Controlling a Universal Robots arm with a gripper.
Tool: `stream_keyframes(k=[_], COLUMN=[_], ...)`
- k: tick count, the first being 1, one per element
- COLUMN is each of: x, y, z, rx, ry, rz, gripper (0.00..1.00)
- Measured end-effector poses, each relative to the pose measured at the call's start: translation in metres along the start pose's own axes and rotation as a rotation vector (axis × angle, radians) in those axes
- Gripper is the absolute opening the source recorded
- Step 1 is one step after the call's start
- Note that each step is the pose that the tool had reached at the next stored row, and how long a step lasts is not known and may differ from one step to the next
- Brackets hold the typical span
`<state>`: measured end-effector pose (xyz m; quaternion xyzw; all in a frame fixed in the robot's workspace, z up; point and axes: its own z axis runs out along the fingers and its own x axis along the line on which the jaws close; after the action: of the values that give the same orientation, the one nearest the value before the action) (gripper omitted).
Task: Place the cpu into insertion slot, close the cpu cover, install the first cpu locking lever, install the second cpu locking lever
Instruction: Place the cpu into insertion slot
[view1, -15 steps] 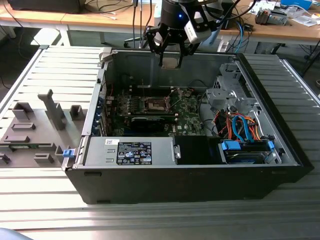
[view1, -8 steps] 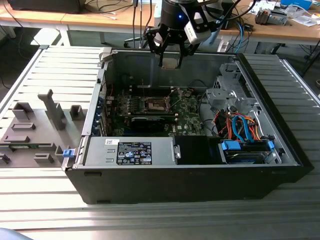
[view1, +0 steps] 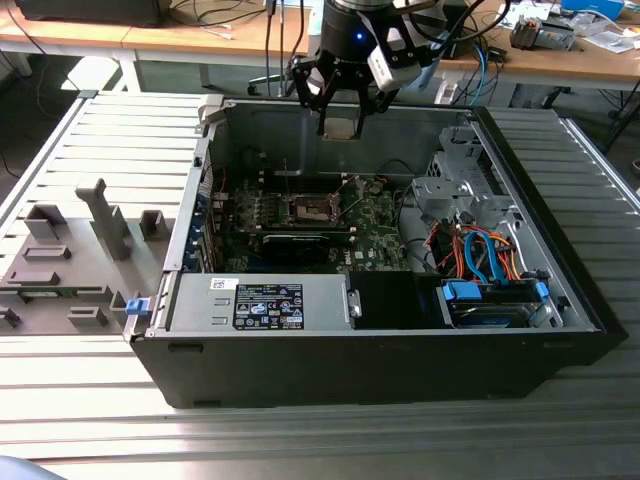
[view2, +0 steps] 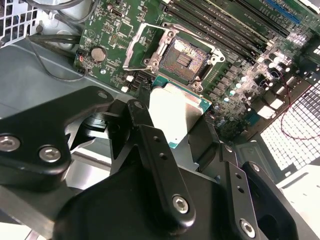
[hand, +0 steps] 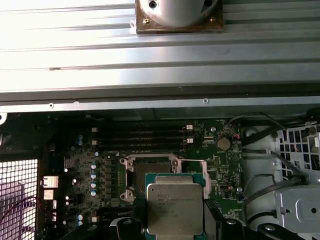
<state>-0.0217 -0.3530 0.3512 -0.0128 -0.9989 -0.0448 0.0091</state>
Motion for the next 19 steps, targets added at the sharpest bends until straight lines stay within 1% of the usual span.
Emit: stream_keyframes(k=[11,13,19], x=[0.0005,0.0013,0.0015], y=[-0.0002,-0.0004,-0.0004], z=[0.0015,0.0035,0.0044], rx=[0.0,0.0,0.0001], ry=[0.0,0.0,0.0], rz=[0.0,0.0,0.0], gripper=[0.54,0.54,0.54])
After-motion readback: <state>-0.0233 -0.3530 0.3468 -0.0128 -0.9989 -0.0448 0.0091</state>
